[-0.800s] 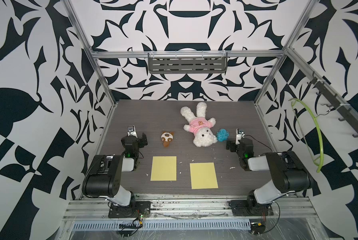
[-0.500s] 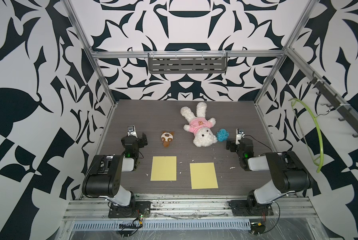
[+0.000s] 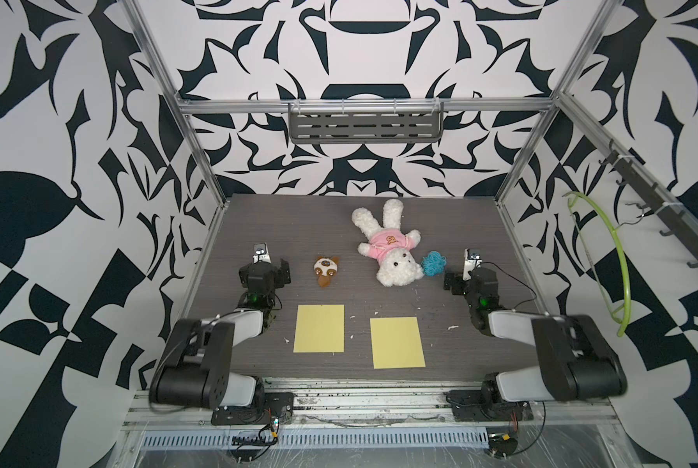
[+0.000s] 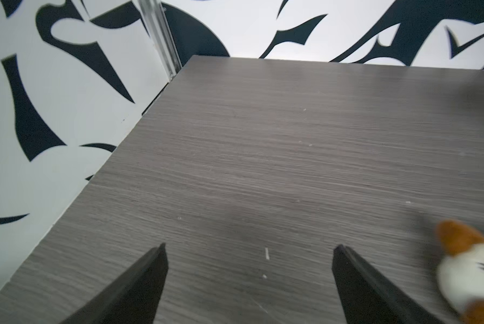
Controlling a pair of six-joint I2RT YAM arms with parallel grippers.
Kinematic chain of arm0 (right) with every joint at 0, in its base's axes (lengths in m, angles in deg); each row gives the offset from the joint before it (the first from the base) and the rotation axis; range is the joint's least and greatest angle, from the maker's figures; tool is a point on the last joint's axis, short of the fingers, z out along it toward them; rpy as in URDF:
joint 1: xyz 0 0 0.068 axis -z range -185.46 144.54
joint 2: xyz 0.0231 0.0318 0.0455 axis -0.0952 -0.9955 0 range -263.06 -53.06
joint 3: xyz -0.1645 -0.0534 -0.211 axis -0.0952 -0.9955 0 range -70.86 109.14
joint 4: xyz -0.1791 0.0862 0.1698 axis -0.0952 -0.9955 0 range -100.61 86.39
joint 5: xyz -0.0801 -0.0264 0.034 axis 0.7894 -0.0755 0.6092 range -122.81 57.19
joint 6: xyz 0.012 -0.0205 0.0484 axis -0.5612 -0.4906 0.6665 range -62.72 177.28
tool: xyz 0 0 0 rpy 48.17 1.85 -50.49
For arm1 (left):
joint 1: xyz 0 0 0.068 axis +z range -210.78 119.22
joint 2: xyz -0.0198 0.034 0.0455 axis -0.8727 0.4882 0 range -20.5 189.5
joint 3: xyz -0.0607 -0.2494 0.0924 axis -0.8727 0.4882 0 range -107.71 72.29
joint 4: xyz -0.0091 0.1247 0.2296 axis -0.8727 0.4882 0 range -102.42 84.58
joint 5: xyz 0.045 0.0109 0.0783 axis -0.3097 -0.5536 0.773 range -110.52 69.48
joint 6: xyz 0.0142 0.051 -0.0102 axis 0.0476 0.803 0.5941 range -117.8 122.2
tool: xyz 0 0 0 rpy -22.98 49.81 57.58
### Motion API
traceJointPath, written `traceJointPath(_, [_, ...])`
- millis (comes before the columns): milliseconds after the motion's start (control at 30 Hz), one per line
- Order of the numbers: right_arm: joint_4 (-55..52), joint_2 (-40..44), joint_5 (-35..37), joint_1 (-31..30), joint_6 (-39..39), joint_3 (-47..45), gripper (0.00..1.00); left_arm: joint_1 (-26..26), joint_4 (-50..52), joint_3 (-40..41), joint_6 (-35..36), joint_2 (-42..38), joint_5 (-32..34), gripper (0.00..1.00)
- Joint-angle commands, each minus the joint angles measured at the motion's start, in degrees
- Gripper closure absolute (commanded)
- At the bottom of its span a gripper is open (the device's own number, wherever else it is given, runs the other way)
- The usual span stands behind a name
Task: Fold the square paper diagonally
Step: Adjust the paper at the center of the board.
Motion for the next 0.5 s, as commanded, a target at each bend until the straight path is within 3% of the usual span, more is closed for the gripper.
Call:
traceJointPath(0, [-24.77,14.75,5.07,-0.47,11.18,8.70,0.00,-1.71,32.77,-14.22,-13.24,-11.88,7.12,0.01])
traceJointPath(100, [-45.58,24.38,8.97,-0.35,27.40,13.44,0.00,-1.52,46.64,-18.39,-27.22,-16.15,8.31,0.01])
traceJointPath(200, [-50.75,31.83,3.51,-0.25,32.31,13.18,0.01,0.47,43.99,-15.52,-29.57,-21.69,-8.81,0.01])
traceJointPath(267, [-57.07,34.69,-3.62,-0.30,35.04,15.07,0.04,0.35,44.72,-14.69,-31.64,-25.42,-17.81,0.01])
traceJointPath(400, [-66.95,34.30,-22.33,-1.08,35.01,19.29,0.07,-2.32,45.91,-12.78,-34.61,-29.05,-29.23,0.00])
traceJointPath(467, [-69.03,34.16,-25.83,-5.41,38.08,19.47,0.07,-7.50,45.90,-11.71,-36.14,-28.80,-31.96,0.11])
